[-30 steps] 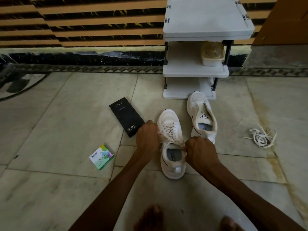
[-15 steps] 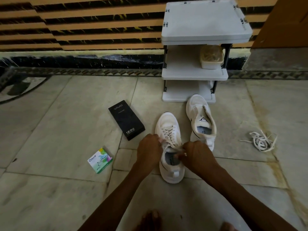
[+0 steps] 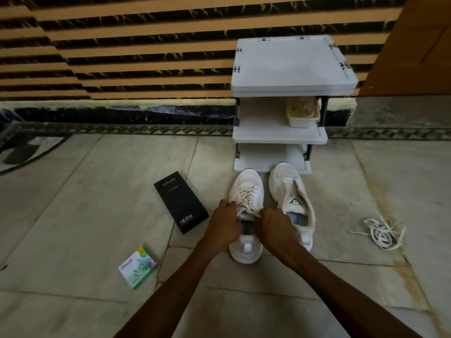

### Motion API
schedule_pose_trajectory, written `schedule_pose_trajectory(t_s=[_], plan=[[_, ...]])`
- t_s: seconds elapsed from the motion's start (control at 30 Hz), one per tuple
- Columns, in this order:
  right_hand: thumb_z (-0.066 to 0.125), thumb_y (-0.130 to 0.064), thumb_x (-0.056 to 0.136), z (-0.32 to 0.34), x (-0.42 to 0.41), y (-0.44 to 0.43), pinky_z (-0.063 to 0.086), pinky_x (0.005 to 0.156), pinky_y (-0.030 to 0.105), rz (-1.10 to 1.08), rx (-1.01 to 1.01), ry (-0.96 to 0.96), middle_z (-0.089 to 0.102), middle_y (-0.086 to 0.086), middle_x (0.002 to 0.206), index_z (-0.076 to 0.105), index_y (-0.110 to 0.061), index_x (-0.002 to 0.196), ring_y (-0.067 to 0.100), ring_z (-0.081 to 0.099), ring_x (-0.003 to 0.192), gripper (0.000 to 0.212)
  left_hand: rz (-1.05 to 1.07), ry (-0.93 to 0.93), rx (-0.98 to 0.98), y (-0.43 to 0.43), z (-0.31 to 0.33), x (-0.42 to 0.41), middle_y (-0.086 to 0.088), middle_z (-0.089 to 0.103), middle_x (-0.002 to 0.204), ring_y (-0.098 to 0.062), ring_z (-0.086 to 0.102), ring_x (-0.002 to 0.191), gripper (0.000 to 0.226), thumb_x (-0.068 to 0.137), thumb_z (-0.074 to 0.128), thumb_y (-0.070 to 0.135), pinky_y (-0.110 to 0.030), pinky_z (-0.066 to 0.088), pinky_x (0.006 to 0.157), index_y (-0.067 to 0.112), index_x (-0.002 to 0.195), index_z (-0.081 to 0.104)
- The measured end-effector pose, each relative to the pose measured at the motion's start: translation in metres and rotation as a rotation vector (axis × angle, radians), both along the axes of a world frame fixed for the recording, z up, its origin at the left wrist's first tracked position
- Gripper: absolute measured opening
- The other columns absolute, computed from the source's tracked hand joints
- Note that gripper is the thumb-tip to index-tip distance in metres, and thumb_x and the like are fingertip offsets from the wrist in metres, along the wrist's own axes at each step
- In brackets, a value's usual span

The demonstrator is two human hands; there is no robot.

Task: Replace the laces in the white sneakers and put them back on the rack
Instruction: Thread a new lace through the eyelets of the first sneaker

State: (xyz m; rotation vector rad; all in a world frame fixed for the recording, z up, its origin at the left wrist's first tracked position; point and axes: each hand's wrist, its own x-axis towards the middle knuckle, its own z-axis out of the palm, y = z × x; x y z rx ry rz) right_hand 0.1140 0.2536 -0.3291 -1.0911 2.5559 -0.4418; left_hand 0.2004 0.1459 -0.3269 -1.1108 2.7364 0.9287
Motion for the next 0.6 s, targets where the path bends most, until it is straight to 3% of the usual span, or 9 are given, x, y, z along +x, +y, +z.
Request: schedule_pose_trajectory(t_s=[0.23, 0.37, 0.43, 0.5, 0.53, 0.6], plan=[[0.044, -0.026, 0.100, -0.003, -0.021, -0.026, 0.046, 0.081, 0.030, 0.005, 0.023, 0.001, 0.067, 0.011, 0.106, 0.062, -0.007, 0.108, 0.025, 0.064, 0.099, 0.027, 0.013, -0.009, 0.001, -0.021, -0.003, -0.021, -0.012, 0.043, 0.130, -0.026, 0.051, 0.114, 0.037, 0.097, 0.048, 0.013, -0.034, 0.046, 0.097, 0.008, 0.133, 0.047], [0.055, -0.034, 0.096, 0.002, -0.036, -0.021, 0.040, 0.058, 0.021, 0.004, -0.028, -0.093, 0.067, 0.008, 0.084, 0.065, -0.009, 0.088, 0.020, 0.064, 0.077, 0.028, 0.061, 0.005, -0.033, -0.021, -0.002, -0.020, -0.011, 0.039, 0.133, -0.026, 0.047, 0.117, 0.035, 0.096, 0.051, 0.020, -0.031, 0.045, 0.095, 0.008, 0.129, 0.046], [0.059, -0.030, 0.094, 0.013, -0.044, -0.006, 0.037, 0.051, 0.012, -0.036, -0.119, -0.071, 0.066, 0.003, 0.076, 0.067, -0.012, 0.084, 0.012, 0.058, 0.062, 0.022, 0.098, 0.121, -0.169, -0.014, 0.001, -0.018, -0.007, 0.035, 0.137, -0.022, 0.044, 0.121, 0.044, 0.094, 0.056, 0.018, -0.025, 0.044, 0.093, 0.011, 0.136, 0.043], [0.062, -0.024, 0.090, 0.024, -0.052, 0.013, 0.047, 0.060, 0.017, -0.095, -0.232, 0.074, 0.071, 0.004, 0.084, 0.071, -0.016, 0.094, 0.015, 0.063, 0.068, 0.013, 0.099, 0.328, -0.209, -0.004, 0.008, -0.019, -0.003, 0.039, 0.138, -0.016, 0.046, 0.121, 0.043, 0.094, 0.057, 0.016, -0.022, 0.044, 0.096, 0.013, 0.136, 0.047], [0.065, -0.023, 0.087, 0.027, -0.058, 0.024, 0.048, 0.064, 0.022, -0.120, -0.247, 0.155, 0.071, 0.005, 0.089, 0.071, -0.017, 0.099, 0.018, 0.065, 0.074, 0.015, 0.071, 0.406, -0.179, 0.001, 0.012, -0.024, -0.002, 0.044, 0.135, -0.015, 0.049, 0.119, 0.038, 0.095, 0.056, 0.016, -0.021, 0.044, 0.096, 0.013, 0.133, 0.051], [0.076, -0.032, 0.075, 0.026, -0.070, 0.040, 0.045, 0.066, 0.024, -0.123, -0.134, 0.235, 0.067, 0.005, 0.098, 0.066, -0.020, 0.111, 0.021, 0.062, 0.083, 0.039, -0.012, 0.462, -0.103, 0.012, 0.017, -0.037, -0.001, 0.054, 0.126, -0.014, 0.055, 0.111, 0.028, 0.096, 0.053, 0.015, -0.019, 0.042, 0.093, 0.014, 0.123, 0.059]])
